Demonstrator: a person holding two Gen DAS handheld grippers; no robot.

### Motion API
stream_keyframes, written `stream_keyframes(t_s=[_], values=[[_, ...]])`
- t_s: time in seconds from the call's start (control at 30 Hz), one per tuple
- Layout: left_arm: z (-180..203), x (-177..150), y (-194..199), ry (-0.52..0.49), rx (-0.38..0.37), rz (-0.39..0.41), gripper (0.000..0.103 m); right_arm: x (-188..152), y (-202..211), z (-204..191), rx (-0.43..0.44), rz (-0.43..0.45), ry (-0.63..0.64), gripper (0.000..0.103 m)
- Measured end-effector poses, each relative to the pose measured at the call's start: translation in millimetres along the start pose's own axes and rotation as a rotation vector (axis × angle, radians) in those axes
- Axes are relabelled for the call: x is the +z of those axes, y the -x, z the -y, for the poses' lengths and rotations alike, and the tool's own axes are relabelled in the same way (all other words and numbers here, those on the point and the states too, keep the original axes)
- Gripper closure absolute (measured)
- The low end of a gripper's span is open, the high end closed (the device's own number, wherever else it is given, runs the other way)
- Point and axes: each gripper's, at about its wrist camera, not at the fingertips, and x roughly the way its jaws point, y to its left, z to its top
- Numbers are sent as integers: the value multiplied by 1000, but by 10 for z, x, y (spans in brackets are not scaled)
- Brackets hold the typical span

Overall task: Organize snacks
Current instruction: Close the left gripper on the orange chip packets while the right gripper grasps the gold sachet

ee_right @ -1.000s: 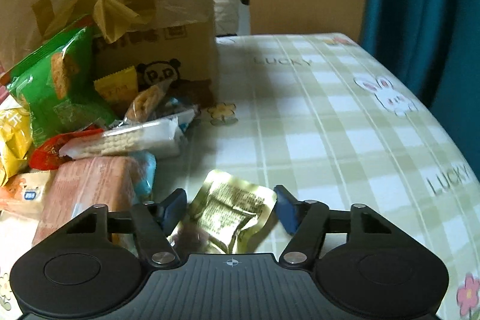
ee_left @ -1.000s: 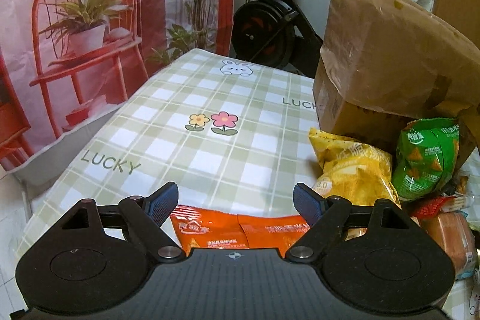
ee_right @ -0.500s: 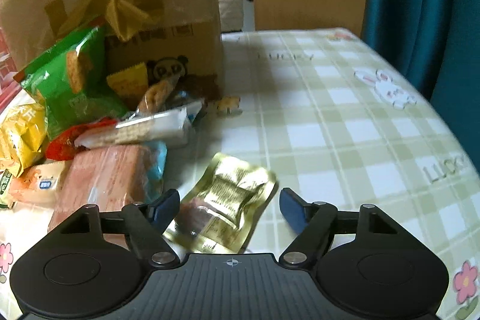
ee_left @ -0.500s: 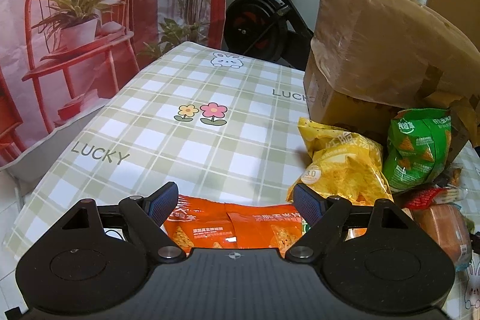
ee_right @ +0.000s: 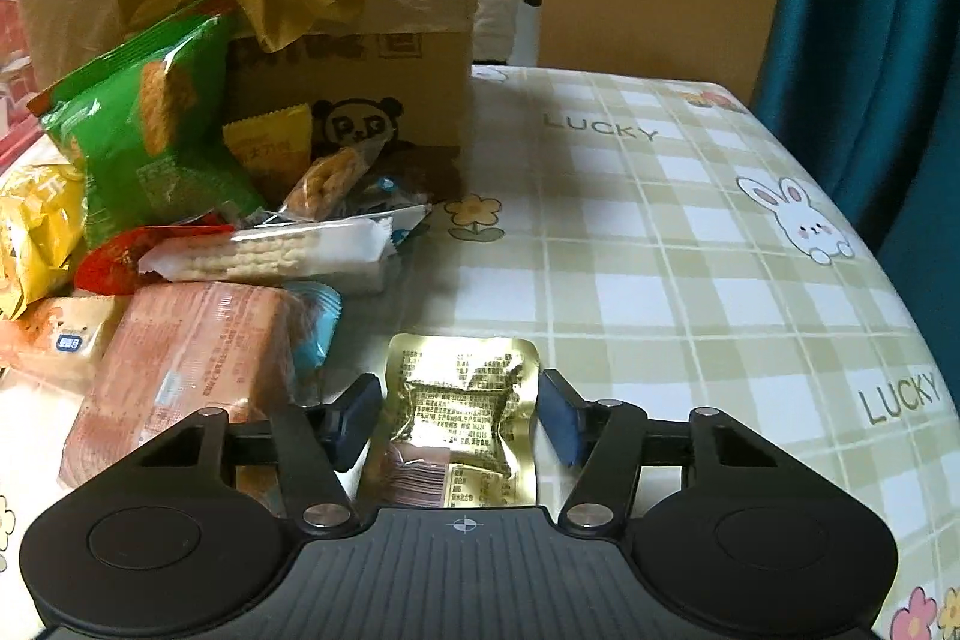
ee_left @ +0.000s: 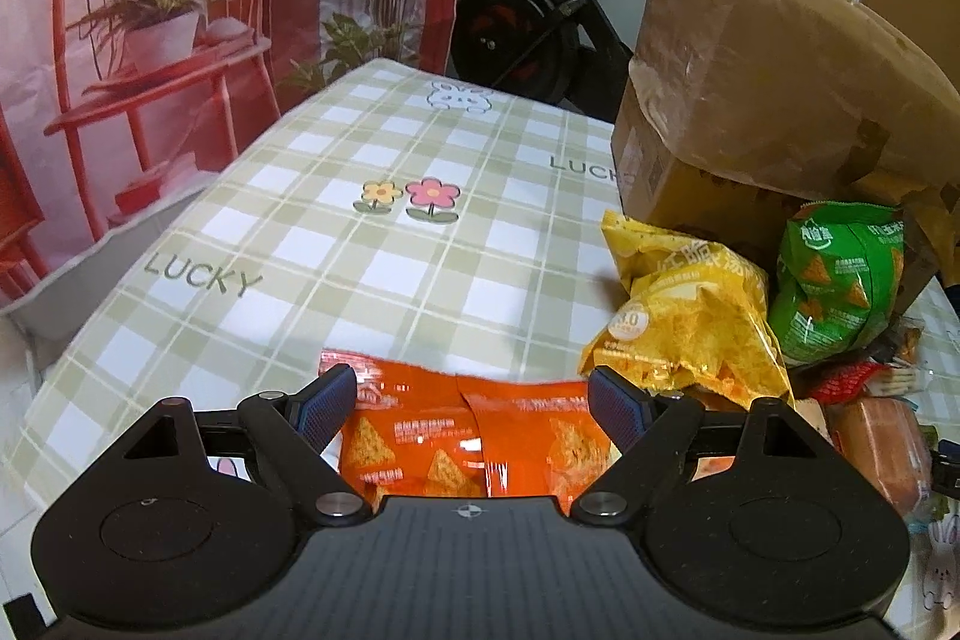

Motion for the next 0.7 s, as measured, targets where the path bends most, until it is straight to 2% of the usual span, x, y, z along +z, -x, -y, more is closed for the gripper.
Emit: stream_keyframes(t_s=[0.1, 0.2, 0.27, 0.37, 0.7], values=[[-33, -40, 3, 14, -11, -17, 17, -21, 37, 10, 15, -1, -6, 38], [-39, -71, 6, 14, -9, -26, 17, -39, 51, 29, 23, -10, -15, 38], [-37, -75, 3, 14, -12, -29, 17, -57, 58, 48, 26, -9, -22, 39], [-20, -73, -4, 12, -10, -33, 17, -73, 71, 37, 17, -5, -2, 51], [-16, -106, 13, 5, -24, -43, 14, -129, 100, 27, 29, 23, 32, 53]])
